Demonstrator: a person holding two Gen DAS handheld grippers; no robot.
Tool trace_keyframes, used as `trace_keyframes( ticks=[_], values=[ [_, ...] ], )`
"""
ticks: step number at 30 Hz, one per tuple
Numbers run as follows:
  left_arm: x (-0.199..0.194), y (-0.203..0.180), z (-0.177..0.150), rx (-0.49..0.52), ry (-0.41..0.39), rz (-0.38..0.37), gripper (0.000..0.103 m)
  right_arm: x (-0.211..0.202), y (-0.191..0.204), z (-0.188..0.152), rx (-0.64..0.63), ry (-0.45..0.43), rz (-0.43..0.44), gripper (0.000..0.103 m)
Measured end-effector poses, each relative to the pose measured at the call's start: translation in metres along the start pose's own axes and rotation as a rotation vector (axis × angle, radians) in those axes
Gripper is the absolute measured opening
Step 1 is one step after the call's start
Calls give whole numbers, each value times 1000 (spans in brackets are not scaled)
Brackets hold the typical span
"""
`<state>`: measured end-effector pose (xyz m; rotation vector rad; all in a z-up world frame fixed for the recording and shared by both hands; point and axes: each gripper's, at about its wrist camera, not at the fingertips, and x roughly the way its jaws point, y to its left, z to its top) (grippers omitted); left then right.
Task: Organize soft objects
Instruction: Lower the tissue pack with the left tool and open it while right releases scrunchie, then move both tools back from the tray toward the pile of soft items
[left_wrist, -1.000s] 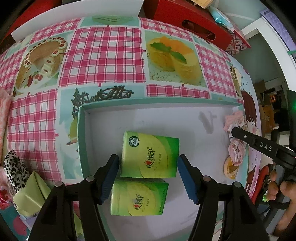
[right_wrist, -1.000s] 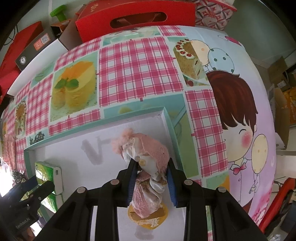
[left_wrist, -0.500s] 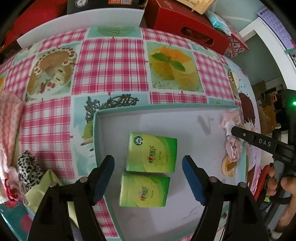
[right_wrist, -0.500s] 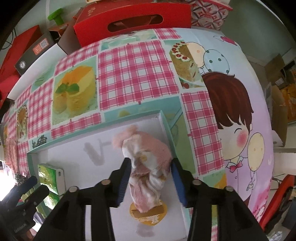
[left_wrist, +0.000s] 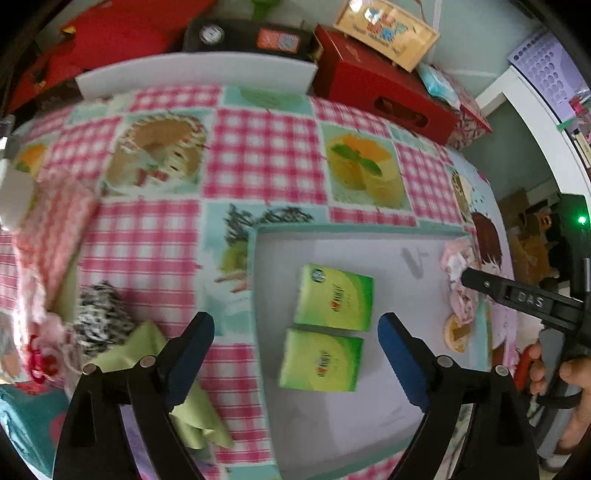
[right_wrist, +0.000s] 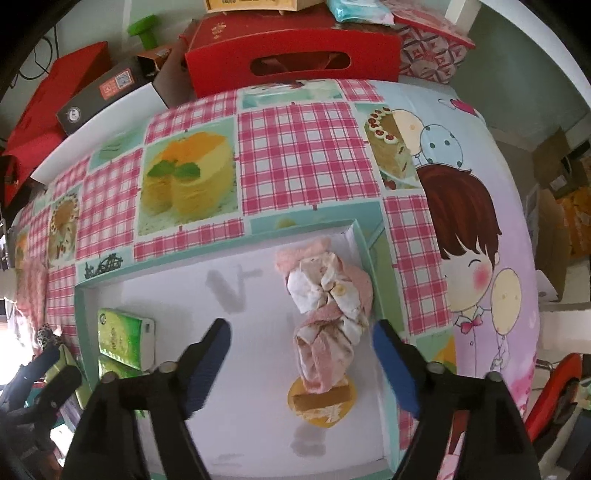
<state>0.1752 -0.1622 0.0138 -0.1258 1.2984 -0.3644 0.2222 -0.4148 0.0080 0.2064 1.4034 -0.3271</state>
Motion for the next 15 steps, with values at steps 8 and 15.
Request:
trace_keyframes(
  ticks=[8, 15],
  values=[
    [-13, 25, -15, 11, -45, 35, 91, -16, 4, -27, 15, -56, -26, 102],
    [-15, 47, -24, -46, -83, 26, 98, -25, 16, -35, -39, -117, -46, 103]
  ],
)
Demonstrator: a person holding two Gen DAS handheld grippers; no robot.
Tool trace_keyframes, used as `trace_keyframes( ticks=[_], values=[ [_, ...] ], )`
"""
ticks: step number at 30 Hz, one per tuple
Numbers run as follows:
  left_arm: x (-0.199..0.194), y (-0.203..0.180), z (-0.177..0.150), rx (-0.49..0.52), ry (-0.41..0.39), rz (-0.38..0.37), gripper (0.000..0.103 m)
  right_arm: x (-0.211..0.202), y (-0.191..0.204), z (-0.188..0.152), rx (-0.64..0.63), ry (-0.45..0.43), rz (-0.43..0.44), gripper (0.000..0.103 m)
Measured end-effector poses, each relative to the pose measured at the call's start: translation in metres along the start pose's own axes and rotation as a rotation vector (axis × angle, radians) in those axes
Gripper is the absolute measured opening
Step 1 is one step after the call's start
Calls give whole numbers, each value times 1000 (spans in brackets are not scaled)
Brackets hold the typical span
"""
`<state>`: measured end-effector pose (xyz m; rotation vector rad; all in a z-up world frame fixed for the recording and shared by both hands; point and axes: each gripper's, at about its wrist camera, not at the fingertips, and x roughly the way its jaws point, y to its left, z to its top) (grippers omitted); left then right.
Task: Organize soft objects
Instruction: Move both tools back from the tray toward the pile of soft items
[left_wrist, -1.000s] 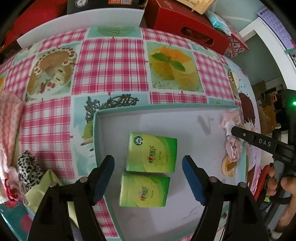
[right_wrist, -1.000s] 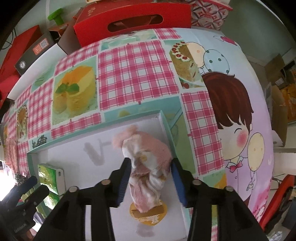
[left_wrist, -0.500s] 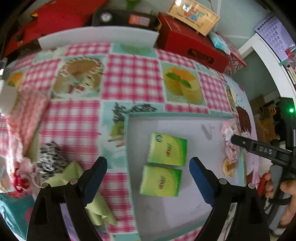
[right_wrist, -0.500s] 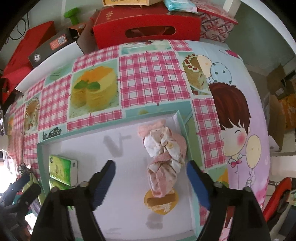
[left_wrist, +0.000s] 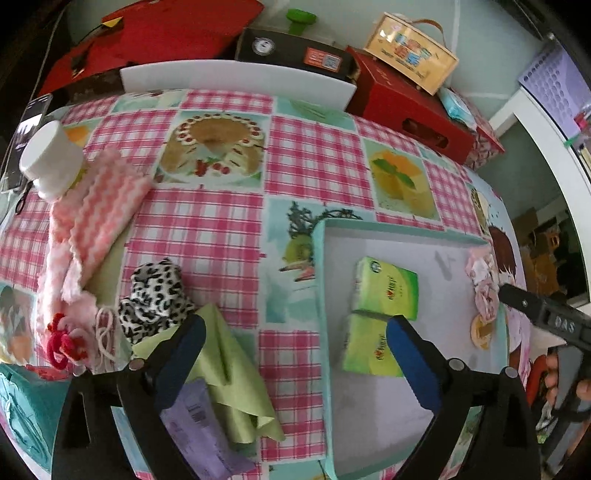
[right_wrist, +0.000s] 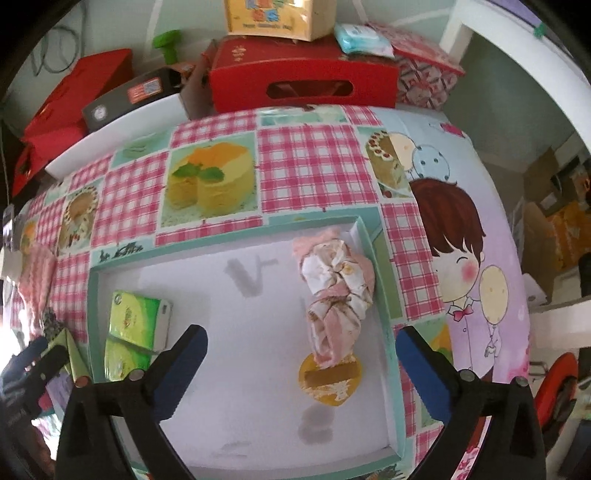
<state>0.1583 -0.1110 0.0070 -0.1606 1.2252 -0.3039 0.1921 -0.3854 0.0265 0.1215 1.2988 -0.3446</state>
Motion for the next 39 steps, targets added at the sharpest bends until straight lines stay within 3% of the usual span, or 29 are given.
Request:
trace_keyframes(
  ticks=[9, 17, 23, 27, 39],
  values=[
    [-5, 21, -5, -16, -17, -48, 98, -19, 35, -16, -5, -88, 2, 103],
    [-28, 45, 2, -43, -92, -65, 98, -21, 61, -25, 49, -123, -4, 103],
    [-35, 66, 6, -70, -109, -30, 98, -17, 87, -29, 65, -129, 4, 103],
    [-40, 84, 7, -108, -94, -52, 98, -19, 112, -29, 38, -144, 6, 103],
    [-64, 158, 8, -243, -150, 9, 98, -21, 193, -28, -98, -162, 63, 103]
  ],
)
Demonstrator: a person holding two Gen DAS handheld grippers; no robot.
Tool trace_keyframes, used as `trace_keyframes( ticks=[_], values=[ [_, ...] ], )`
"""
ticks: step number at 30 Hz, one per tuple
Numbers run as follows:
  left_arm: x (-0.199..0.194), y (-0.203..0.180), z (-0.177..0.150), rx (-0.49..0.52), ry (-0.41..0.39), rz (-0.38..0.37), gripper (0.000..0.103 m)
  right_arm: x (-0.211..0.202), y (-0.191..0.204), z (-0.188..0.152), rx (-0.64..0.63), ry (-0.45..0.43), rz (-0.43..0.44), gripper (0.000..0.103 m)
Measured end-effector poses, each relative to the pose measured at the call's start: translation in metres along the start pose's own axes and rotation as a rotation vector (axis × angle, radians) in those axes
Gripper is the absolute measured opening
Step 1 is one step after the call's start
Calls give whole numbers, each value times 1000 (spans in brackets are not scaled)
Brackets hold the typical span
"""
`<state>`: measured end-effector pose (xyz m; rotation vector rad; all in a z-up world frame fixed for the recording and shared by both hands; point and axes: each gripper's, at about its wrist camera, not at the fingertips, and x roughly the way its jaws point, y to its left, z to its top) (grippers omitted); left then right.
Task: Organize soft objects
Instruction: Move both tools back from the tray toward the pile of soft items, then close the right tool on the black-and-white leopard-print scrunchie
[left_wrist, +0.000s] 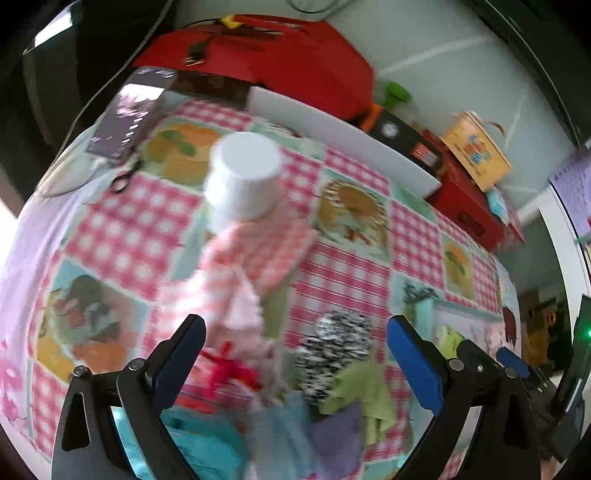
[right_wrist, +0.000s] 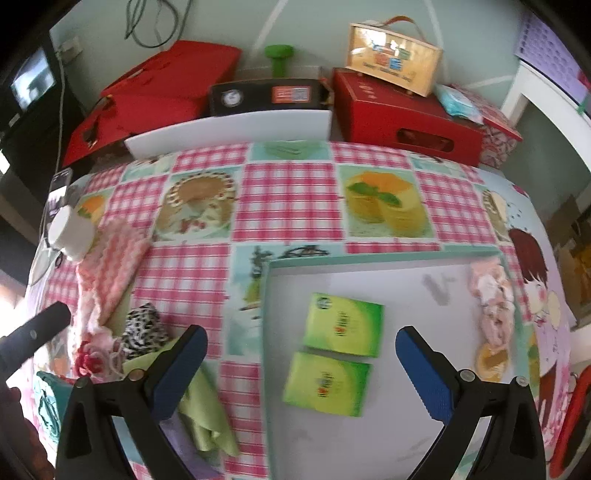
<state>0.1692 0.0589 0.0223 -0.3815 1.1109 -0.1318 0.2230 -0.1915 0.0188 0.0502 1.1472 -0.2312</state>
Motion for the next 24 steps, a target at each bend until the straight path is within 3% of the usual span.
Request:
trace_keyframes(
  ticks=[10, 24],
  values=[
    [11, 46, 7, -105, 50, 31, 98, 18, 63, -4, -130, 13, 36, 103],
    [29, 45, 11, -111, 88, 51, 98, 47, 116, -18, -263, 14, 103, 103]
  ],
)
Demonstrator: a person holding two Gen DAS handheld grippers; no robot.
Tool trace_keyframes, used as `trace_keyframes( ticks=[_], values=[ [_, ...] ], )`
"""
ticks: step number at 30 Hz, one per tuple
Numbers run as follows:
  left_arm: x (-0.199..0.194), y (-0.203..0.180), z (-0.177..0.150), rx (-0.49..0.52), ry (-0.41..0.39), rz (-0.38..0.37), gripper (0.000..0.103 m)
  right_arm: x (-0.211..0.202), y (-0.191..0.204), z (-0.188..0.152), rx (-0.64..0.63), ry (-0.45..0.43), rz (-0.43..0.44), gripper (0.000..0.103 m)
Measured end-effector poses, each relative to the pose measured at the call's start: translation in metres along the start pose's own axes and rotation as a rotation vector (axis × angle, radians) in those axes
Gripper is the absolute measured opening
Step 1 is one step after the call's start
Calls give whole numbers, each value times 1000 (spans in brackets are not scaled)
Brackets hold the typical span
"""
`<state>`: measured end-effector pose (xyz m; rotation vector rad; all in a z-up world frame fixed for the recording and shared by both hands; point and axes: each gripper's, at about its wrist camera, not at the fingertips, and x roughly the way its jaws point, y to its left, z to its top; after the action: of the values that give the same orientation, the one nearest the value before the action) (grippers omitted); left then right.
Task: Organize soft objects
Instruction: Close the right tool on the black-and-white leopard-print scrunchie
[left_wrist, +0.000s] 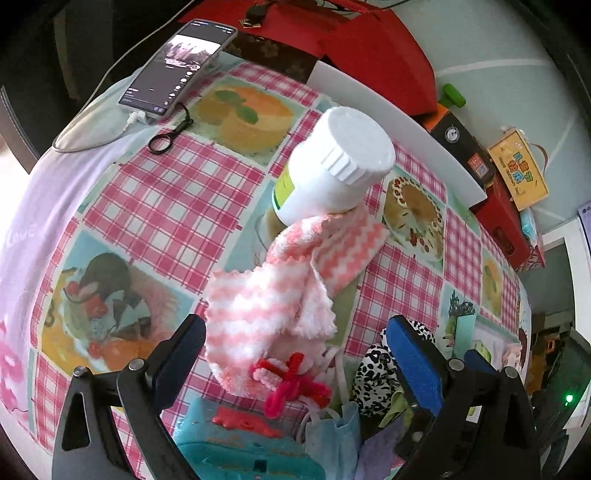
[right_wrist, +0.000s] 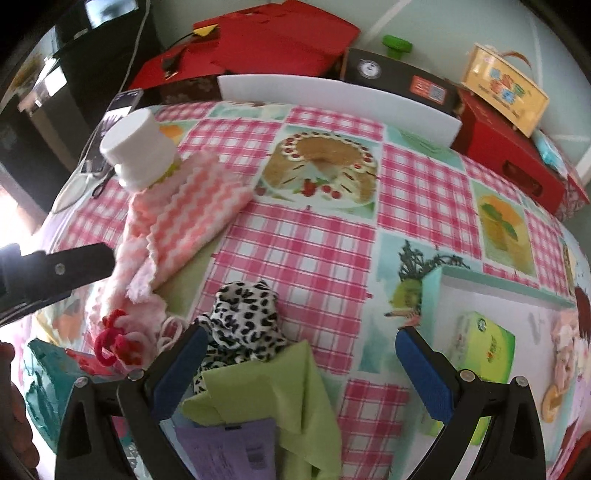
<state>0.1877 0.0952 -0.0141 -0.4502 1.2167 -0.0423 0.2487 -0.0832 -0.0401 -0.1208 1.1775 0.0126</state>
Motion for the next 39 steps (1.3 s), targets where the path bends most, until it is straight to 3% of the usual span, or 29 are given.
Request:
trace_keyframes(
  ticks=[8, 14, 21, 31, 39],
  values=[
    [7, -8, -1, 11, 13, 17, 98, 12, 16, -3, -72, -8, 56, 100],
    [10, -5, -1, -9, 25, 23, 98, 18, 18, -6, -83, -4, 103, 83],
    [12, -3, -2, -20, 36, 6, 98, 21, 16, -7, -67, -1, 187, 53],
    [14, -6, -1, -14, 34, 18, 98, 12, 3, -2, -42, -26, 232, 38],
    [19, -9, 0, -6, 36, 28, 98, 8, -12, -1, 0, -42, 249, 35]
  ],
)
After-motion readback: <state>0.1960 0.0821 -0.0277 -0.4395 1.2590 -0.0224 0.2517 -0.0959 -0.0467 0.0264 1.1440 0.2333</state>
